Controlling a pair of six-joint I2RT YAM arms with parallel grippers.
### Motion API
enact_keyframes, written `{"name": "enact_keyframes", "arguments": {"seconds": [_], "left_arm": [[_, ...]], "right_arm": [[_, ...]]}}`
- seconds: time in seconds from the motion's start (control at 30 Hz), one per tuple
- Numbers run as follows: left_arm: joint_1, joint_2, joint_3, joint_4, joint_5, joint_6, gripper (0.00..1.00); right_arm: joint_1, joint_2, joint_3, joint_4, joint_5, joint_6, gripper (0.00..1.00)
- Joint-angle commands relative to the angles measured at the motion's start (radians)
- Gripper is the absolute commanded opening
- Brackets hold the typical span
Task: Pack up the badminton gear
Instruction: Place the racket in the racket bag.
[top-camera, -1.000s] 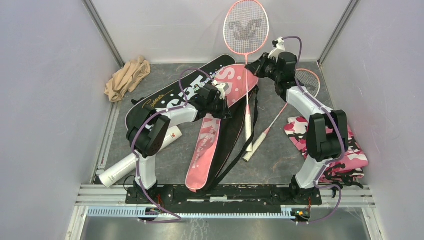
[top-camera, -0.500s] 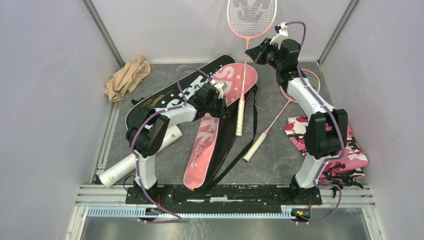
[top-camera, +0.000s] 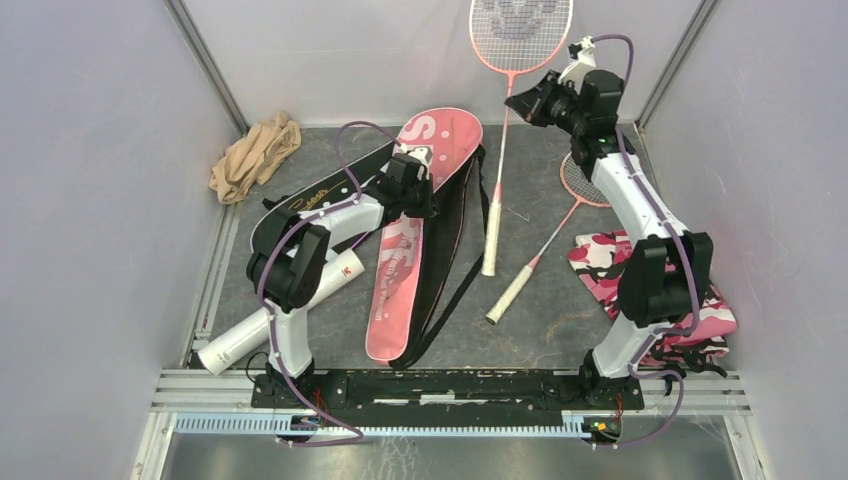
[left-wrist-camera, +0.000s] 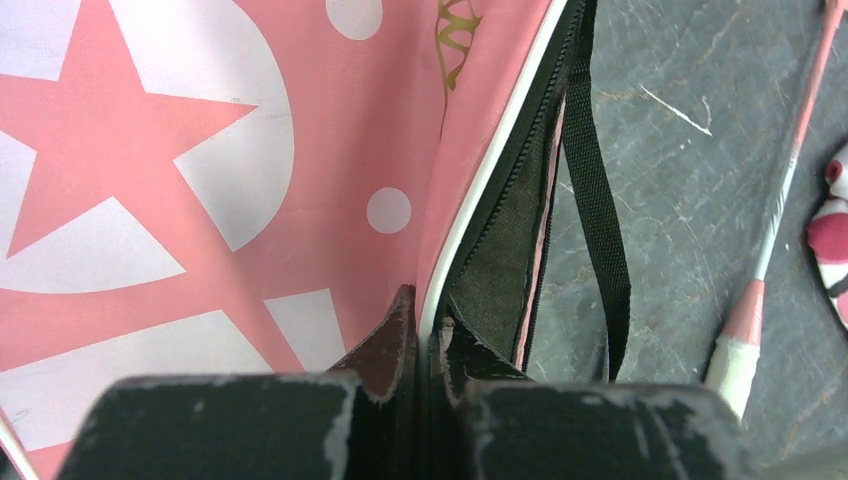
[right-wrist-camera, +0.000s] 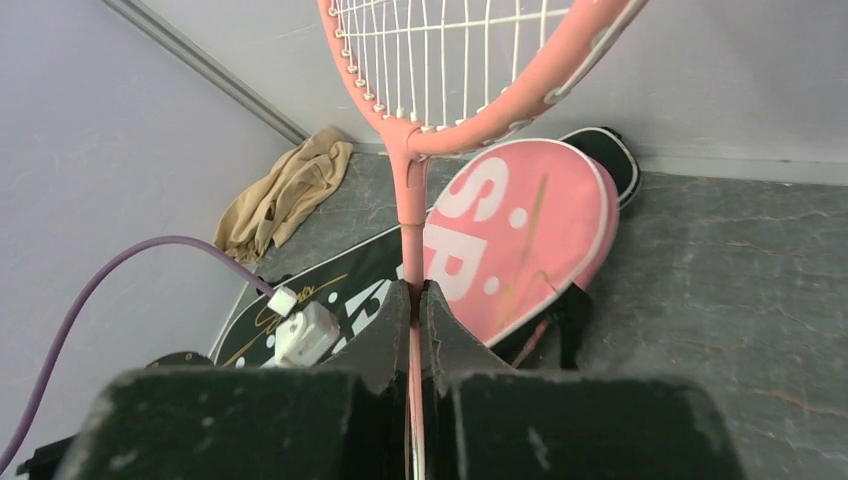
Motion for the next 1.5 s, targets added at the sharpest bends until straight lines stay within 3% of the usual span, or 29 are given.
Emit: {"name": "enact_keyframes", "arguments": {"seconds": [0.0, 0.47, 0.7, 0.83, 1.1, 1.47], "left_arm": [[0.015, -0.068, 0.052, -0.014, -0.072, 0.038, 0.02], [0.026, -0.085, 0.111, -0.02, -0.086, 0.031, 0.02], [0.037, -0.136, 0.077, 0.006, -0.133, -0.103, 0.02], [0.038, -0.176, 0.043, -0.013, -0.235, -0.172, 0.02], [0.043, -0.224, 0.009, -0.026, -0.341, -0.22, 0.02], [0.043, -0.183, 0.069, -0.054, -0.36, -0.241, 0.02]], "right_arm": [[-0.05, -0.127, -0.006, -0.02, -0.069, 0.007, 0.0], [-0.113, -0.332, -0.269, -0.263, -0.268, -0.172, 0.0], [-0.114, -0.378, -0.334, -0.438, -0.35, -0.366, 0.0], [-0.113, -0.363, -0.34, -0.55, -0.379, -0.475, 0.0], [-0.079, -0.304, -0.304, -0.713, -0.351, -0.641, 0.0], [0.011, -0.249, -0.339, -0.743, -0.259, -0.676, 0.0]]}}
